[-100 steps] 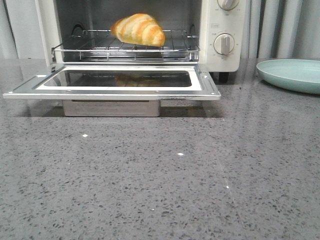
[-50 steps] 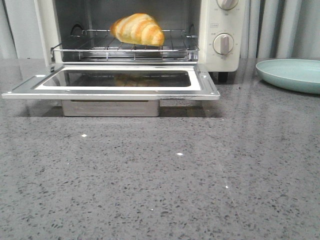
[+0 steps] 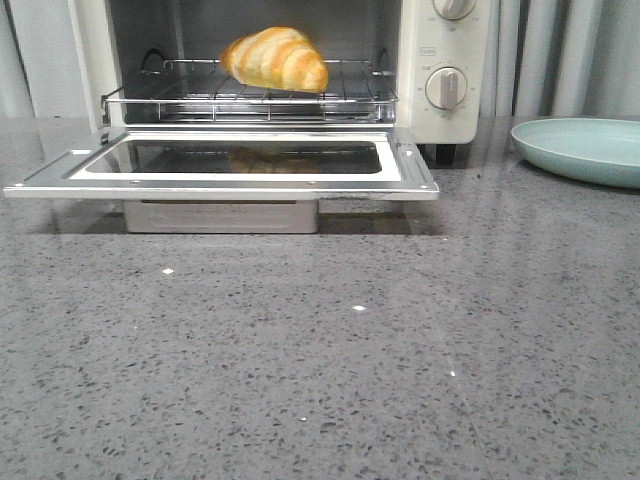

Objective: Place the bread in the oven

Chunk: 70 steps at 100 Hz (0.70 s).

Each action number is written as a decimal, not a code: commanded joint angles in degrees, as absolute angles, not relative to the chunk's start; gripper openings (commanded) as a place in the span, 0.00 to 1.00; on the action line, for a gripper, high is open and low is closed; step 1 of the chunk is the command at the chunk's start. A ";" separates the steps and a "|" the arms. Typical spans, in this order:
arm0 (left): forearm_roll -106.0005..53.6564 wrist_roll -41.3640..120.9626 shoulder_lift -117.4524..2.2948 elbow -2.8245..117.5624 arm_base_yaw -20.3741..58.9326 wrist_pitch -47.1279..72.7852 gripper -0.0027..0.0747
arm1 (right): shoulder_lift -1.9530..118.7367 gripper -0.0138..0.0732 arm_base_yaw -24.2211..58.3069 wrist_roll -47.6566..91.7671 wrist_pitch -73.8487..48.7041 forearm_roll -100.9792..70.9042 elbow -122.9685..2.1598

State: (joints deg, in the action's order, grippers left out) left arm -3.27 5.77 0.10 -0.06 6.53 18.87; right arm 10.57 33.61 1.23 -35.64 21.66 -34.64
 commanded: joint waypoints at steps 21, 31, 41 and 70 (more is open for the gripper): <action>-3.94 5.37 1.57 -1.33 6.56 14.95 0.01 | 9.94 0.08 26.04 -9.52 -23.07 27.80 -26.02; -3.94 5.37 1.57 -1.33 6.56 14.95 0.01 | 9.59 0.08 16.88 -9.52 -14.82 20.60 -18.40; -3.94 5.37 1.57 -1.33 6.56 14.95 0.01 | 9.59 0.08 8.43 -9.52 -7.13 9.41 -9.50; -3.94 5.37 1.57 -1.33 6.56 14.95 0.01 | 1.77 0.08 0.70 -8.66 -7.72 8.93 2.07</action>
State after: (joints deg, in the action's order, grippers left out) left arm -3.36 5.77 0.10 -0.06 6.53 18.87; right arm 4.42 1.58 -9.30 -7.49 9.32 0.59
